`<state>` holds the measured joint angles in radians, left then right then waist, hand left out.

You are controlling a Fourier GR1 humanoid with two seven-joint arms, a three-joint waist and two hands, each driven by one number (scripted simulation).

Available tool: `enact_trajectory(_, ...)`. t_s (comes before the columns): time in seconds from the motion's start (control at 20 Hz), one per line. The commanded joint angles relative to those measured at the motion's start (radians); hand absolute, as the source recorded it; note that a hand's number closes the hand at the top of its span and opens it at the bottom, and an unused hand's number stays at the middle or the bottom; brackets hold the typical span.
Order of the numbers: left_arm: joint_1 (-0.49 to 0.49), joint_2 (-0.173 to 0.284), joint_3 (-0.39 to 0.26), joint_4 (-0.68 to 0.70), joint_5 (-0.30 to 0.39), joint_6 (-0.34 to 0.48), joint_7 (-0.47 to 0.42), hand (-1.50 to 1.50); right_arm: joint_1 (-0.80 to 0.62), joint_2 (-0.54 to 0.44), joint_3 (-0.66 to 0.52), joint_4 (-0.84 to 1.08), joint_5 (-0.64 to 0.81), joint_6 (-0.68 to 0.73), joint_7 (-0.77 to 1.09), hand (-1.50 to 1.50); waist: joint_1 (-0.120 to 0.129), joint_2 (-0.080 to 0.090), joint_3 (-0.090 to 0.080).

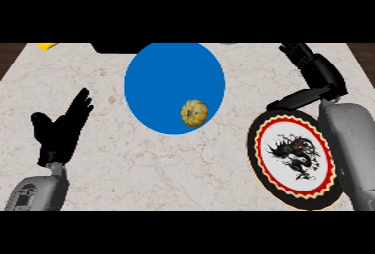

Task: Pick the squash from the plate and place it in the plate

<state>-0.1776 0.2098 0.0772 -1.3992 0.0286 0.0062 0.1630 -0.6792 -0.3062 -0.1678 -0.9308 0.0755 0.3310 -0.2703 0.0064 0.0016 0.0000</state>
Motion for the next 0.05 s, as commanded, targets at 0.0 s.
enact_trajectory(0.0, 0.001, 0.016, 0.020, 0.071, 0.004, -0.051, -0.074, 0.00, -0.022, -0.048, -0.014, 0.096, 0.021, 0.027, -0.061, -1.50, 0.001, 0.001, 0.000)
